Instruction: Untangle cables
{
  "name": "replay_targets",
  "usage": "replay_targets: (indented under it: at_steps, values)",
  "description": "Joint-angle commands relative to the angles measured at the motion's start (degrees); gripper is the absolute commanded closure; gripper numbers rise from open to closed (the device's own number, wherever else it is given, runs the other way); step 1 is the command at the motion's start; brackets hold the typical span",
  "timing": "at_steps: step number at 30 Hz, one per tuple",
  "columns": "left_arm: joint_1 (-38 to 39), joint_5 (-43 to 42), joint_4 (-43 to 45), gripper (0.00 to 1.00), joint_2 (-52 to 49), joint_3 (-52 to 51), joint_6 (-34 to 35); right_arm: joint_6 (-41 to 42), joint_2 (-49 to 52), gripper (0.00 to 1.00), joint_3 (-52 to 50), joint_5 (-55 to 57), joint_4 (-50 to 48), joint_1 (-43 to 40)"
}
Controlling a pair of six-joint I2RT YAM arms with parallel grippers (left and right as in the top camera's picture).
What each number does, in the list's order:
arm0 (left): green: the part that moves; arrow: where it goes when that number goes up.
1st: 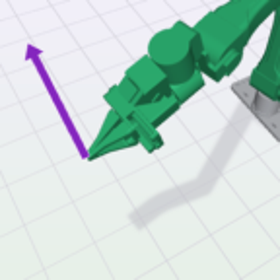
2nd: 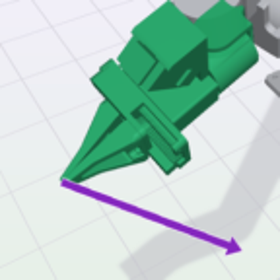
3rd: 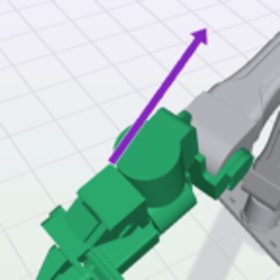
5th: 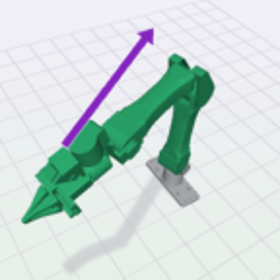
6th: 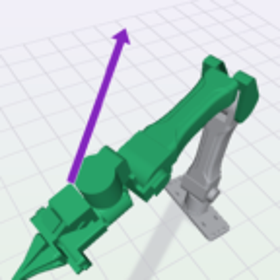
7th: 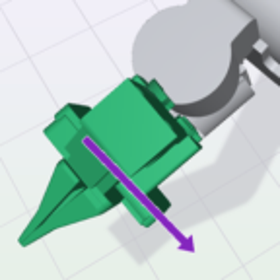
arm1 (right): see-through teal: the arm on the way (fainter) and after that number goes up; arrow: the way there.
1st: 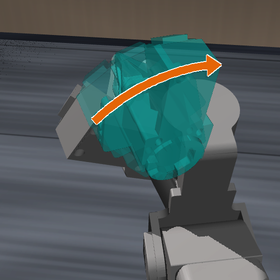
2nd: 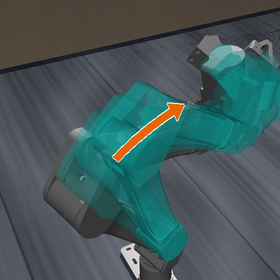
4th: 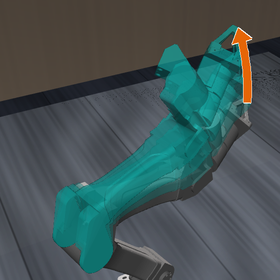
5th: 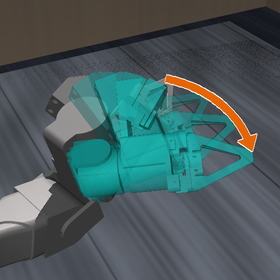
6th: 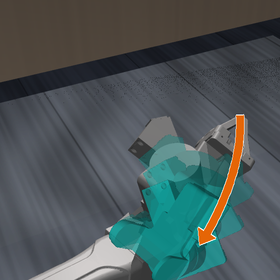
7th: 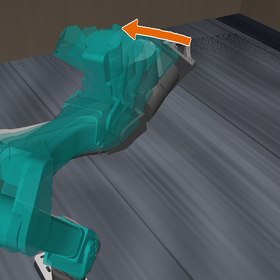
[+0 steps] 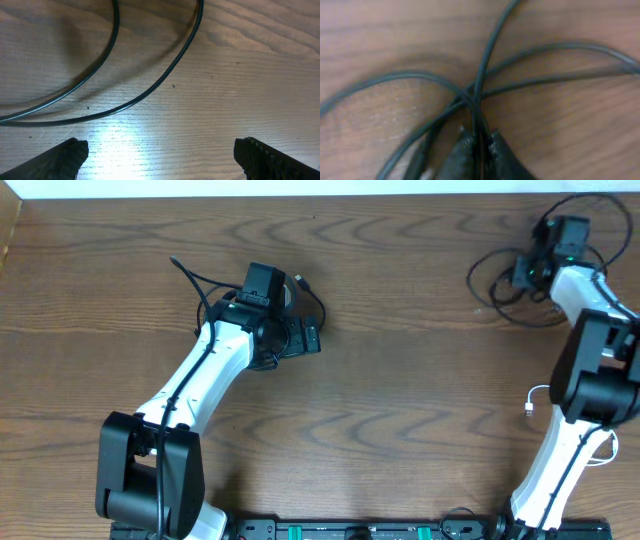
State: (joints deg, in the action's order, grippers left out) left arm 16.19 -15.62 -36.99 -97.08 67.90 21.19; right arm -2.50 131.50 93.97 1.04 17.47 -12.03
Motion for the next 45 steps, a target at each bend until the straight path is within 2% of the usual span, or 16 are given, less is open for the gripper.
replay_targets:
  at_steps: [1, 4, 5, 9, 13, 18, 20, 23, 24, 26, 27, 28, 30, 36, 45]
  values:
    - [0.0, -0.2, 0.0, 0.0, 0.1, -0.2, 0.1, -1.0, -1.3, 0.48, 0.5, 0.1, -0.6, 1.1]
    - [0.0, -0.2, 0.0, 0.0, 0.1, -0.2, 0.1, -1.0, -3.7, 0.07, 2.9, 2.1, 0.6, 1.4]
    - [0.0, -0.2, 0.0, 0.0, 0.1, -0.2, 0.1, -1.0, -4.9, 0.01, 3.8, 2.1, 1.6, 1.4]
    - [0.0, -0.2, 0.0, 0.0, 0.1, -0.2, 0.1, -1.0, -10.6, 0.01, 6.7, 2.2, 4.0, 1.4]
    - [0.0, -0.2, 0.0, 0.0, 0.1, -0.2, 0.1, -1.0, -17.2, 0.01, 8.0, 6.8, 4.8, 1.0]
    - [0.0, -0.2, 0.0, 0.0, 0.1, -0.2, 0.1, 2.1, -19.0, 0.01, 7.9, 4.5, 12.1, 0.3]
    - [0.0, -0.2, 0.0, 0.0, 0.1, -0.2, 0.1, 2.1, -18.3, 0.15, 7.9, -0.8, 16.3, 0.5]
    - [0.0, -0.2, 0.0, 0.0, 0.1, -0.2, 0.1, 1.5, -17.2, 0.2, 7.8, -11.4, 22.3, 1.2]
    - [0.0, -0.2, 0.0, 0.0, 0.1, -0.2, 0.1, 0.6, -17.0, 0.27, 7.8, -14.3, 23.8, 1.6]
    - [0.0, -0.2, 0.0, 0.0, 0.1, -0.2, 0.1, -1.7, -16.3, 0.6, 7.3, -18.5, 26.6, 2.8]
    - [0.0, -0.2, 0.0, 0.0, 0.1, -0.2, 0.1, -1.9, -15.8, 0.74, 6.8, -18.6, 27.0, 3.5]
    - [0.0, -0.2, 0.0, 0.0, 0.1, -0.2, 0.1, -1.9, -15.2, 0.84, 6.3, -18.5, 26.9, 4.3]
    - [0.0, -0.2, 0.0, 0.0, 0.1, -0.2, 0.1, -2.5, -13.7, 0.97, 4.9, -17.3, 26.0, 6.1]
    - [0.0, -0.2, 0.0, 0.0, 0.1, -0.2, 0.1, -4.0, -6.7, 0.99, 2.8, -9.6, 22.2, 9.7]
    - [0.0, -0.2, 0.0, 0.0, 0.1, -0.2, 0.1, -3.5, 0.6, 0.99, 2.8, -4.7, 14.9, 8.2]
